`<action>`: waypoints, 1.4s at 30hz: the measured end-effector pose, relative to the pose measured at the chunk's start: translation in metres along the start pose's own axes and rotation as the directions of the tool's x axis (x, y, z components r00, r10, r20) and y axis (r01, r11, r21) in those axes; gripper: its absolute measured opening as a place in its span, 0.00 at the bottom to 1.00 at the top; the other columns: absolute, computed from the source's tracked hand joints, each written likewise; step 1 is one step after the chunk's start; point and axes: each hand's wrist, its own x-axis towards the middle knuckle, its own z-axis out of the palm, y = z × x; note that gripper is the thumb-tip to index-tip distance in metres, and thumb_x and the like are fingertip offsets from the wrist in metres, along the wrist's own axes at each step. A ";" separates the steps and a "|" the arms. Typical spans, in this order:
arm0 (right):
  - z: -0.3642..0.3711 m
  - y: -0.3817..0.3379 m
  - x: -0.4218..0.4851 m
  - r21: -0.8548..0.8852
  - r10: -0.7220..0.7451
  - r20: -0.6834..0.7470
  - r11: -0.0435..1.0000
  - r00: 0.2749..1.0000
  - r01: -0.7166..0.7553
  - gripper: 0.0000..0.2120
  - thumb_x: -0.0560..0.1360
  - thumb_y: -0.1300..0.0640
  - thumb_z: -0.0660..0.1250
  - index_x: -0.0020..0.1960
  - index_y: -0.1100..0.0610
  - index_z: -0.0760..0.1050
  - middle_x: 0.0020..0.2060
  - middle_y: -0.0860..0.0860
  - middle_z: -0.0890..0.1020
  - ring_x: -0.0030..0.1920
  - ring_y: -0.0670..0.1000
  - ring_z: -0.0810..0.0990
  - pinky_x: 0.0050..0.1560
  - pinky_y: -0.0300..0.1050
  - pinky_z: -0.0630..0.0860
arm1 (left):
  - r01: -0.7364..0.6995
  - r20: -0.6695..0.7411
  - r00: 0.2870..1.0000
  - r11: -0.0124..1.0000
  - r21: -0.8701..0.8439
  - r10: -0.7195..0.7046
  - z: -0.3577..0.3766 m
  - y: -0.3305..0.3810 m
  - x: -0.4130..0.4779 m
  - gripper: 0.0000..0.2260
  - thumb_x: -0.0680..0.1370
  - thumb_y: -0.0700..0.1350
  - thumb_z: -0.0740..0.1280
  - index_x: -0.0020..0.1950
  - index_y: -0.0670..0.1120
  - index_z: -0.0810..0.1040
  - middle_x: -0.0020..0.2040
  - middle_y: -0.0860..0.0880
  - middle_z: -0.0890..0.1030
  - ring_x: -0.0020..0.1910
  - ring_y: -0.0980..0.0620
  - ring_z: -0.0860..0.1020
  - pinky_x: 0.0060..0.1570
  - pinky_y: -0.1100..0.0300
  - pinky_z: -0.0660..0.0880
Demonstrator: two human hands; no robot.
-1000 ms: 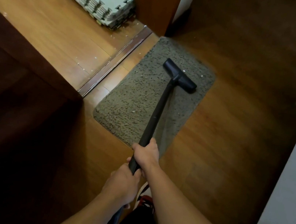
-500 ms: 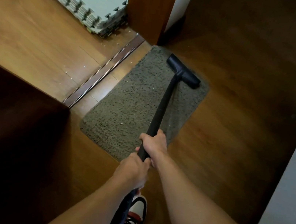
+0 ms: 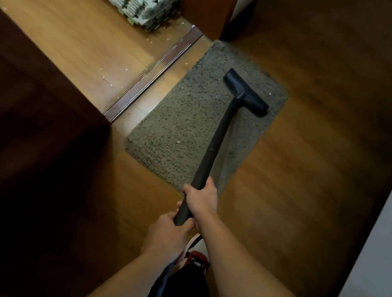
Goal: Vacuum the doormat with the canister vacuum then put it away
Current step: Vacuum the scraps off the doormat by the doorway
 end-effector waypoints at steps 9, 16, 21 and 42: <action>0.056 0.067 -0.048 0.299 0.027 0.095 0.953 0.995 -0.054 0.34 0.78 0.66 0.67 0.75 0.44 0.58 0.38 0.60 0.77 0.27 0.53 0.77 0.31 0.47 0.78 | 0.023 0.024 1.000 0.976 -0.215 -0.018 -0.036 -0.077 -0.040 0.08 0.78 0.45 0.70 0.46 0.40 0.80 0.31 0.45 0.78 0.26 0.46 0.74 0.30 0.55 0.72; 0.058 0.071 -0.041 0.357 0.042 0.082 0.932 0.996 -0.069 0.34 0.77 0.67 0.68 0.76 0.47 0.59 0.30 0.55 0.76 0.27 0.51 0.76 0.30 0.46 0.76 | -0.041 0.041 0.998 0.989 -0.145 0.047 -0.035 -0.080 -0.035 0.05 0.79 0.49 0.68 0.49 0.49 0.79 0.35 0.46 0.79 0.28 0.45 0.77 0.32 0.52 0.78; 0.035 0.047 -0.014 0.301 0.022 0.066 0.953 0.998 -0.041 0.35 0.77 0.66 0.67 0.78 0.48 0.58 0.36 0.57 0.75 0.27 0.51 0.76 0.29 0.45 0.77 | -0.068 -0.013 0.998 0.997 -0.045 0.068 -0.012 -0.048 -0.012 0.07 0.79 0.52 0.67 0.44 0.50 0.78 0.30 0.46 0.79 0.25 0.45 0.77 0.28 0.50 0.78; -0.055 -0.043 0.080 0.192 0.035 0.051 0.980 0.998 -0.045 0.28 0.78 0.63 0.67 0.75 0.51 0.64 0.41 0.57 0.80 0.29 0.50 0.80 0.29 0.43 0.78 | -0.024 0.046 0.998 0.973 -0.231 0.036 0.047 0.080 0.049 0.13 0.79 0.46 0.69 0.48 0.35 0.80 0.31 0.42 0.75 0.25 0.45 0.73 0.25 0.57 0.72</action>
